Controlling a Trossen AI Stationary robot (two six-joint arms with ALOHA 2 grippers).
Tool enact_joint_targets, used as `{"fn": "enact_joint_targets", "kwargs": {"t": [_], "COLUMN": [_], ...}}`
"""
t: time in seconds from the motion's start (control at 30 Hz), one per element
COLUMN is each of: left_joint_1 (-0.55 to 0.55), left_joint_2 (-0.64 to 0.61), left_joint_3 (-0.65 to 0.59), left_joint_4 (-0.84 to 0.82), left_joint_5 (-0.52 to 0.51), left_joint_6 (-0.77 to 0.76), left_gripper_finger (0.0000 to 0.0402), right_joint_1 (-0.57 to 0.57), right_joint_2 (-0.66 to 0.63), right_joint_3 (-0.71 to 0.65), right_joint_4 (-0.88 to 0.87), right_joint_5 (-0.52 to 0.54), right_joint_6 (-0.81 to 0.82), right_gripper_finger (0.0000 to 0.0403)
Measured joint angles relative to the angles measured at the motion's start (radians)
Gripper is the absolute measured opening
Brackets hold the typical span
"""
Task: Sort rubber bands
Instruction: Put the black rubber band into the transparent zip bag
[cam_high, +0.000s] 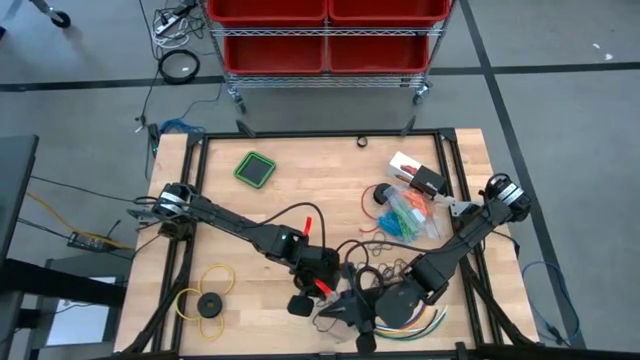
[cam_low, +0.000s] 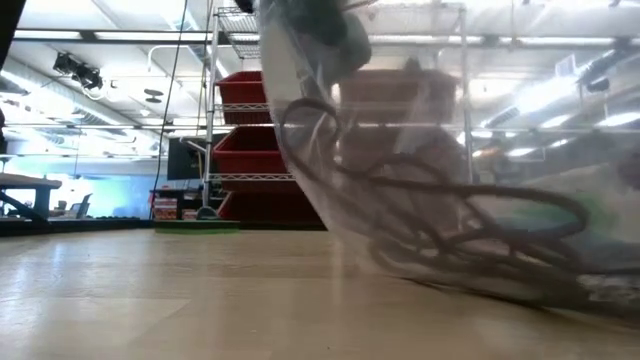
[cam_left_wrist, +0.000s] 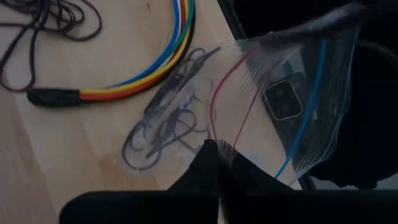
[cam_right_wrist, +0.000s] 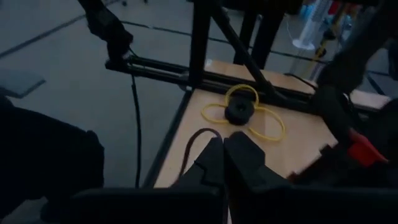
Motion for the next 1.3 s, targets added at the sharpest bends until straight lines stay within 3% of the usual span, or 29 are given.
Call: {"fn": "enact_joint_targets", "kwargs": {"t": [0.9, 1.3], "left_joint_1": [0.002, 0.000], "left_joint_2": [0.000, 0.000], "left_joint_3": [0.000, 0.000], "left_joint_4": [0.048, 0.041], "left_joint_5": [0.003, 0.020], "left_joint_6": [-0.003, -0.005], "left_gripper_finger": [0.0001, 0.0001], "right_joint_1": [0.000, 0.002], "right_joint_2": [0.000, 0.000], "right_joint_3": [0.000, 0.000], "right_joint_4": [0.076, -0.014], "right_joint_5": [-0.018, -0.003], "right_joint_6": [-0.058, -0.004], "right_gripper_finger": [0.0000, 0.0000]}}
